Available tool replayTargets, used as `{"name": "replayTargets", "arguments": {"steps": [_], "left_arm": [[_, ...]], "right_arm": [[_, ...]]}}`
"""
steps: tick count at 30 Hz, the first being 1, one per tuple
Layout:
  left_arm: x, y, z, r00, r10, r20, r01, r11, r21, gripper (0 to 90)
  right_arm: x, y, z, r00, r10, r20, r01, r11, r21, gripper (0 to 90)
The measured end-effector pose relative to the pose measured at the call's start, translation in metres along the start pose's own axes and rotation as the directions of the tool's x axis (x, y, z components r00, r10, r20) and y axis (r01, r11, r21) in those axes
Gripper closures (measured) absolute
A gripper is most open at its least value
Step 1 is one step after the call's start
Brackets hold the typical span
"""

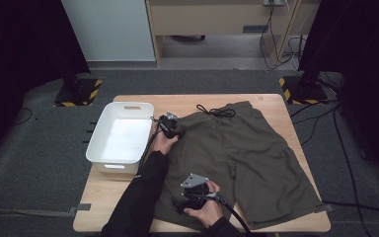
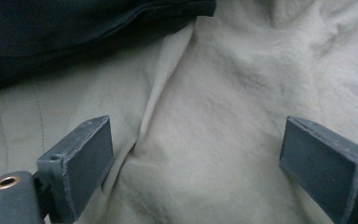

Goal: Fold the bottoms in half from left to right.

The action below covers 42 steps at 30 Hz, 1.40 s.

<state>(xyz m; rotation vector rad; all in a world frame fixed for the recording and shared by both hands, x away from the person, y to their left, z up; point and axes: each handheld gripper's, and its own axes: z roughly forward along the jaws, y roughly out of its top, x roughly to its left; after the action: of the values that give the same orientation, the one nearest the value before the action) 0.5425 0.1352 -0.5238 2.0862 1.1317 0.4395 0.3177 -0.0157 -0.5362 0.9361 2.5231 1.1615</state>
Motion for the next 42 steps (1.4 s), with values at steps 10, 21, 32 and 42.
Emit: {"name": "replayTargets", "arguments": {"steps": [10,21,32,42], "left_arm": [[-0.005,0.001,-0.006,0.9993,0.014,-0.035,-0.013,0.9998,0.017,80.3],[-0.010,0.008,-0.020,0.9992,0.004,-0.040,-0.003,0.9990,0.045,82.6],[-0.015,0.025,-0.059,0.9979,-0.049,-0.043,0.046,0.9973,-0.056,84.2],[-0.011,0.045,-0.110,0.9928,-0.109,-0.049,0.104,0.9895,-0.101,83.9]], "right_arm": [[0.005,-0.001,-0.001,0.9978,-0.063,0.022,0.063,0.998,-0.016,45.5],[-0.007,-0.005,-0.013,0.9989,-0.047,-0.008,0.046,0.999,-0.025,89.5],[-0.024,0.010,-0.057,0.9957,-0.042,-0.082,0.026,0.982,-0.188,89.7],[-0.015,0.040,-0.089,0.9853,-0.093,-0.144,0.047,0.954,-0.296,89.6]]}}
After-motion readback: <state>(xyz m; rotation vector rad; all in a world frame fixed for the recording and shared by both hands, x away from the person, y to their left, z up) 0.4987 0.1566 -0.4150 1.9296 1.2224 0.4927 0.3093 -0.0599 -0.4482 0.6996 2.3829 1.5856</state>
